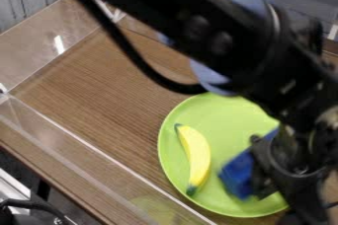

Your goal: Put the blue object in the green plate

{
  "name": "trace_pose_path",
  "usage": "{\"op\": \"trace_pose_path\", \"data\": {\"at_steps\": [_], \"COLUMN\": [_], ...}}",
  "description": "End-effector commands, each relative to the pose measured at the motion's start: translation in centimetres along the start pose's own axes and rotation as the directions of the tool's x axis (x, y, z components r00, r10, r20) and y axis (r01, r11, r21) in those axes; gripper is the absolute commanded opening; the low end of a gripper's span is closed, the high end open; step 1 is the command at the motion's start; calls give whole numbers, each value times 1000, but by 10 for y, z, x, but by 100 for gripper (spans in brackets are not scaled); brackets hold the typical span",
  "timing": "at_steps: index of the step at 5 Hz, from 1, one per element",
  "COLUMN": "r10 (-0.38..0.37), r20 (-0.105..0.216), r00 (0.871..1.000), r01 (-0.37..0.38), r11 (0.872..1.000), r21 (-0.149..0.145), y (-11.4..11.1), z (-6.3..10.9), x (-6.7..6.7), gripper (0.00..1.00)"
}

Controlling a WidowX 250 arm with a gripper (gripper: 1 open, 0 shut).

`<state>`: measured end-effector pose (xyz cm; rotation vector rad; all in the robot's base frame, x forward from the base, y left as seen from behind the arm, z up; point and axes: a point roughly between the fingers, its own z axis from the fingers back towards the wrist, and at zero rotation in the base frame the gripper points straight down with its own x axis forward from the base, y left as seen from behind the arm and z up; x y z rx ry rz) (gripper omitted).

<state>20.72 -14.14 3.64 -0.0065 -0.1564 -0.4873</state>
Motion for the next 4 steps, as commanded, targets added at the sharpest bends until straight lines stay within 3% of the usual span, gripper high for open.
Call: {"op": "trace_pose_path", "data": {"at_steps": [1,2,3,4], "r10": [24,43,60,58], "r20": [26,7,-10,-11], "r00": [999,999,998,998], "r01": [-24,-43,-60,-57], "r11": [1000,999,997,996], "r21": [13,34,55,67], "y": [12,18,23,26], "z": [7,27,43,70], "x": [15,19,19,13], "gripper": [100,0,0,0]}}
